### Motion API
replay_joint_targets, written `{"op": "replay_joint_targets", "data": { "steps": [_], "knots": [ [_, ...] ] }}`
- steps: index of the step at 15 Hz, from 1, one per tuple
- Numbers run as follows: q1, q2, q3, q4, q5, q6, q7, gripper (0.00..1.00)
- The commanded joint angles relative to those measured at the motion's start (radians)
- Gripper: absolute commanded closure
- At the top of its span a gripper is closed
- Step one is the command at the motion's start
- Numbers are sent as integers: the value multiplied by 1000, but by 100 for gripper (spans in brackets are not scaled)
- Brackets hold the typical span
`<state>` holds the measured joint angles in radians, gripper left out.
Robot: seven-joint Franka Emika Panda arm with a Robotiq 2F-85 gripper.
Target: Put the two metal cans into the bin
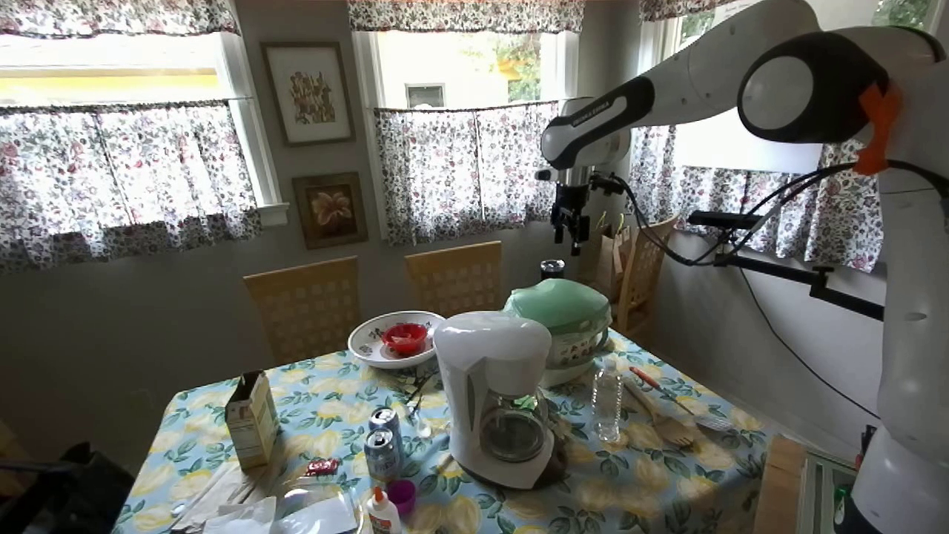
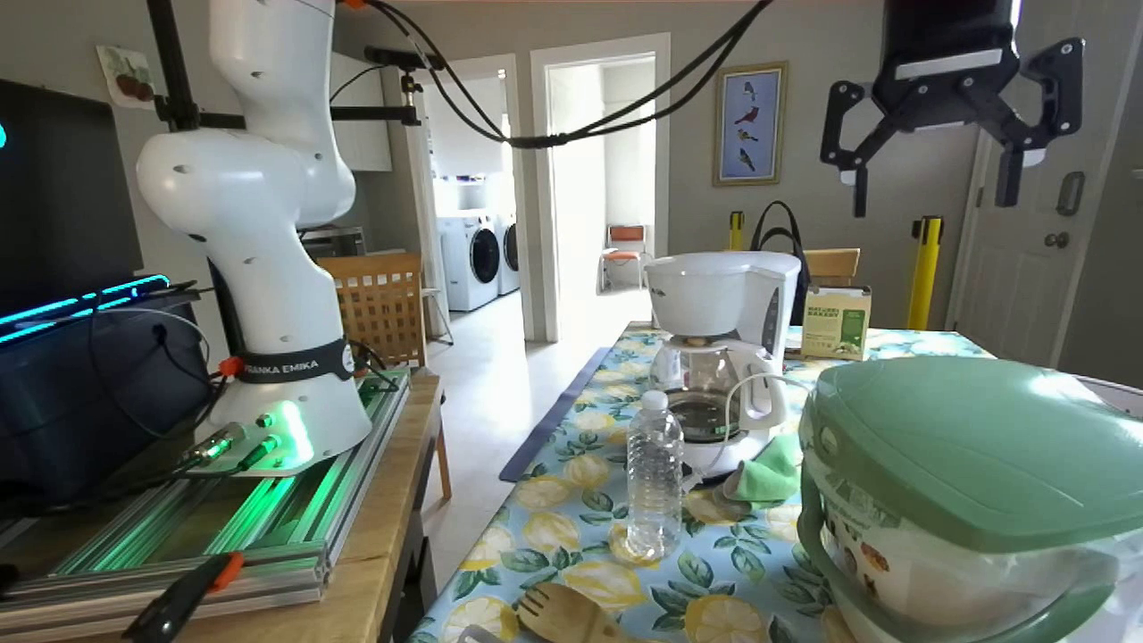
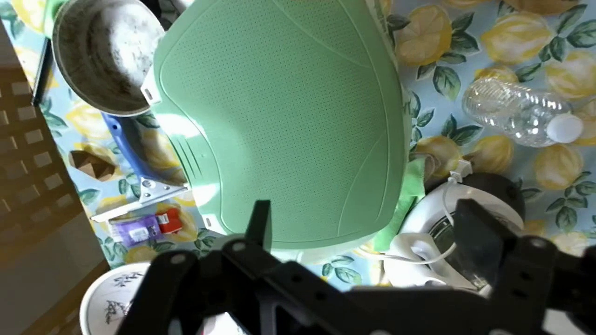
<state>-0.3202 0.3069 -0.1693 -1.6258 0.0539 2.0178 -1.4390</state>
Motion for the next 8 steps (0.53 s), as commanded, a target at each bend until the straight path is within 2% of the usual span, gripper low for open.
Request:
{"op": "replay_joint_targets", "data": {
  "steps": [1,6,8],
  "knots": [
    [45,-61,-20,-61,-80,40,239,0],
    [63,-129,-17,-184,-92,104,549,0],
    [64,-165,-14,-224,-74,80,660,0]
  ]
}}
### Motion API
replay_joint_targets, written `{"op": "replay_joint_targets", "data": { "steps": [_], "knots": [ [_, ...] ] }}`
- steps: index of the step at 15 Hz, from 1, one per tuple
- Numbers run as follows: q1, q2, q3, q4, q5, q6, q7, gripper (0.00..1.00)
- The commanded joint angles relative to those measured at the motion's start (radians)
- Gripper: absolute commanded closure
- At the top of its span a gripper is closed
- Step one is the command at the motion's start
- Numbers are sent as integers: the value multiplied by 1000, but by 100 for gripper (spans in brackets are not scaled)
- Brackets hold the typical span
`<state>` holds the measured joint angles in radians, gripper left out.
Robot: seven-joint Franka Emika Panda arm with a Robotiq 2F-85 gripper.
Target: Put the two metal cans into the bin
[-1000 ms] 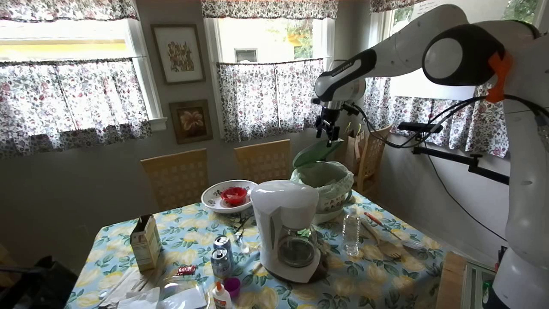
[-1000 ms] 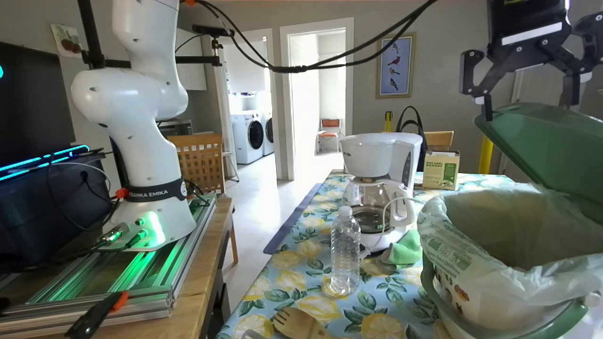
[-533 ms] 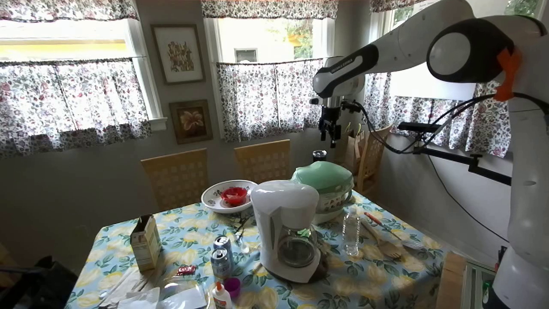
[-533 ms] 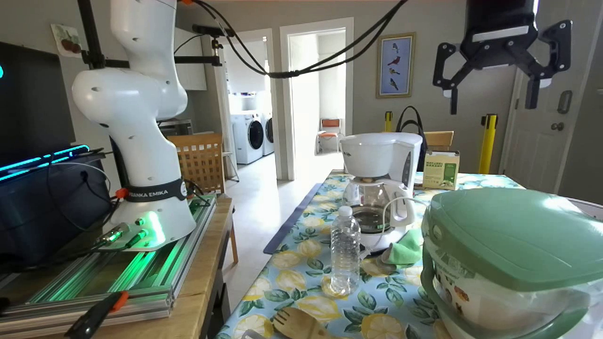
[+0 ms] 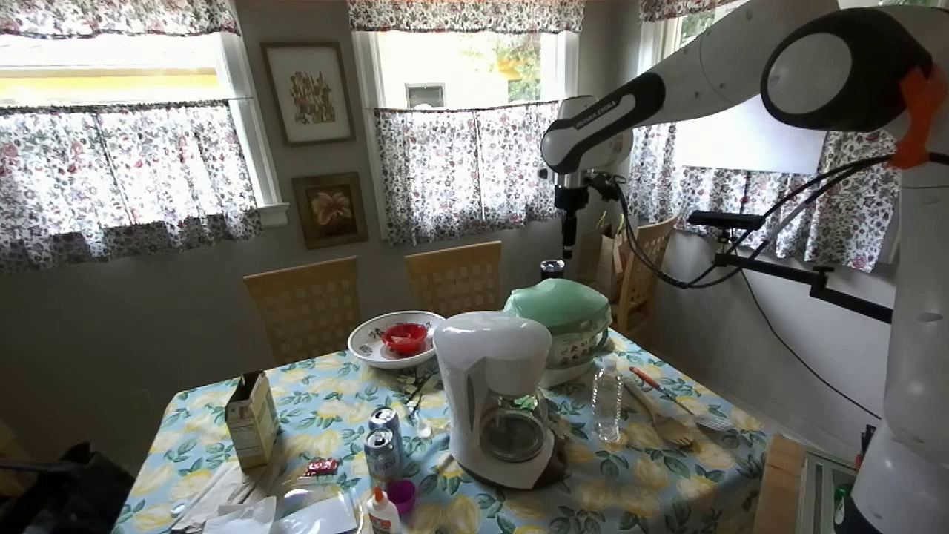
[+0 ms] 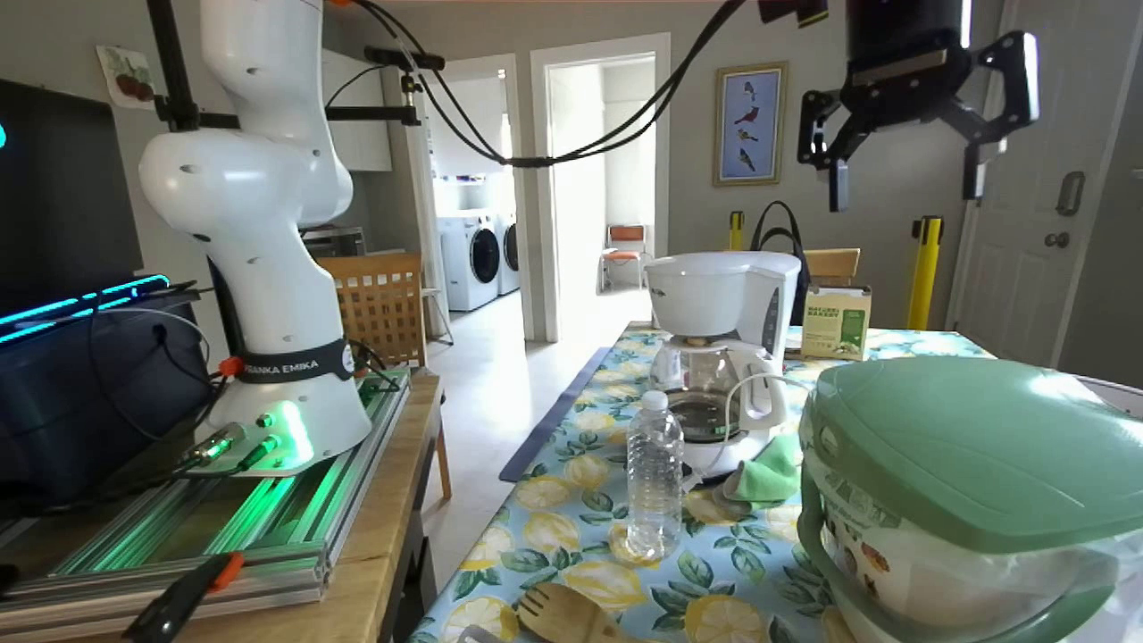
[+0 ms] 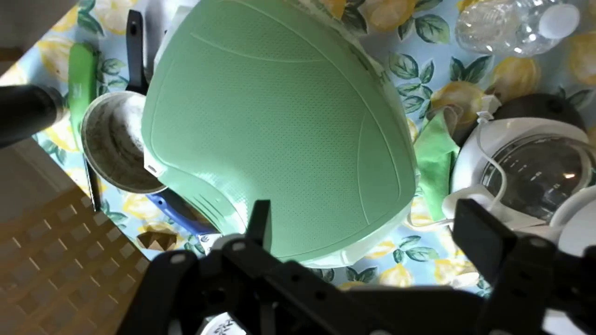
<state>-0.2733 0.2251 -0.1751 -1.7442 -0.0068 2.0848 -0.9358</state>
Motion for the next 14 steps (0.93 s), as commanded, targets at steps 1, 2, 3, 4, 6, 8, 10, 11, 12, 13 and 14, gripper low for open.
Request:
{"op": "replay_joint_targets", "data": {
  "steps": [1,2,3,4,6,8,10,11,12,13,14],
  "knots": [
    [16,-101,-8,-123,-2,-5,204,0],
    [15,-119,-7,-142,7,-6,248,0],
    [12,-140,-6,-163,18,3,275,0],
    [10,-166,-5,-187,33,6,290,0],
    [11,-219,-7,-233,48,14,313,0],
    [15,-271,-12,-275,52,29,332,0],
    [22,-317,-17,-319,14,51,356,0],
    [23,-335,-20,-327,24,32,351,0],
    [25,-353,-23,-347,27,47,355,0],
    [27,-366,-26,-356,31,42,355,0],
    [29,-306,-31,-287,24,12,334,0]
  ]
}}
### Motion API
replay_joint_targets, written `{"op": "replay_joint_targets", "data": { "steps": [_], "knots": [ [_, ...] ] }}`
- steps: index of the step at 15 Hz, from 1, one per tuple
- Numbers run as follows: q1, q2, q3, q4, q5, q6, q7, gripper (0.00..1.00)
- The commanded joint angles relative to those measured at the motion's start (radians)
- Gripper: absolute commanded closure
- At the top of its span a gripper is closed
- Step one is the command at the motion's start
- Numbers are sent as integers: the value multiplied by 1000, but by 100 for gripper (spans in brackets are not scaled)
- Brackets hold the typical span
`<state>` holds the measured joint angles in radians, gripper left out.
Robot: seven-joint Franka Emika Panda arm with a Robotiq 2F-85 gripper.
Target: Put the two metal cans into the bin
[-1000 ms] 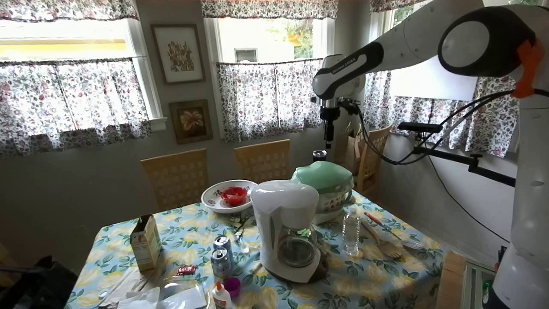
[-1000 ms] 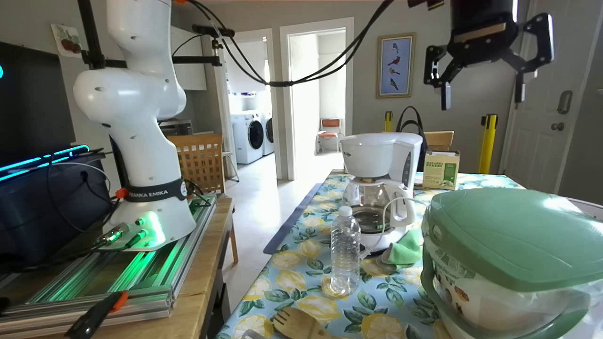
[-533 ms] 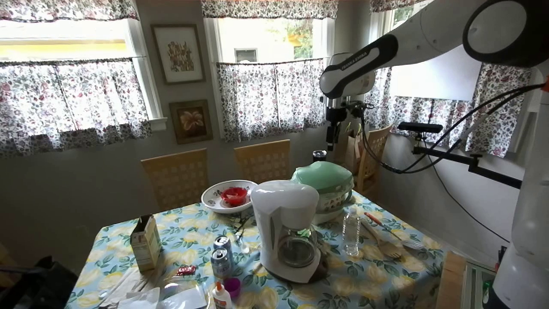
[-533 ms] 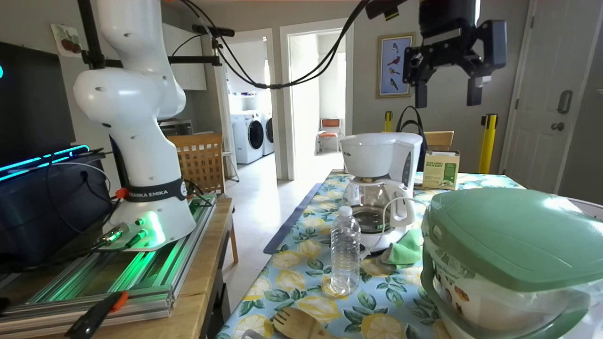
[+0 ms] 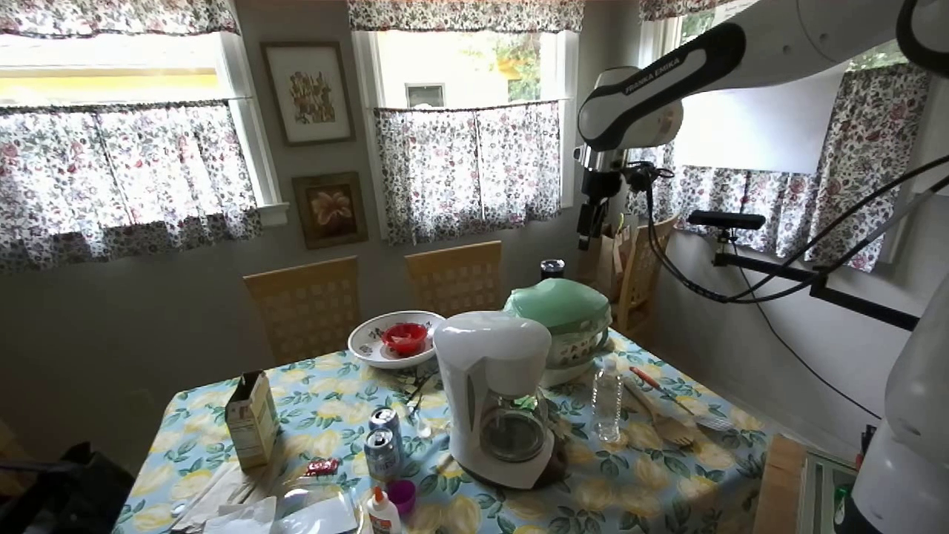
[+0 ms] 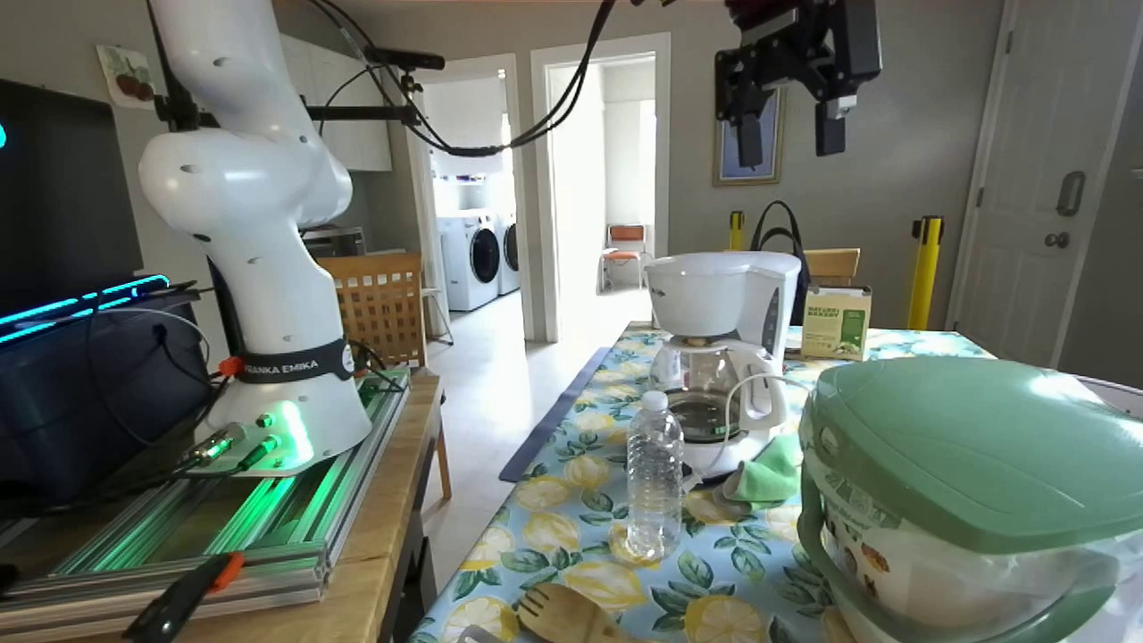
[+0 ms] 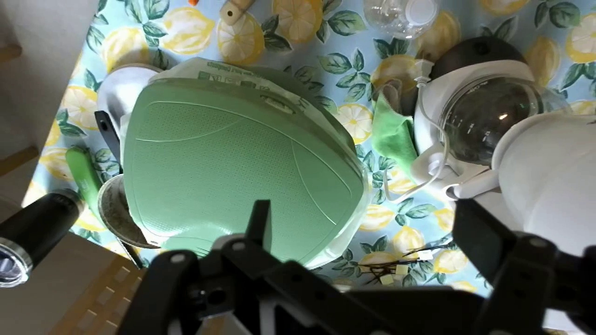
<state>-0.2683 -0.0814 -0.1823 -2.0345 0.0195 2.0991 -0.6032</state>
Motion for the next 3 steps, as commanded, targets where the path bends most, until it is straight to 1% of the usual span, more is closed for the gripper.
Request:
{"op": "replay_joint_targets", "data": {
  "steps": [1,3],
  "knots": [
    [26,-9,-26,-5,-3,-2,2,0],
    [28,-8,-29,-3,-2,-2,2,0]
  ]
}}
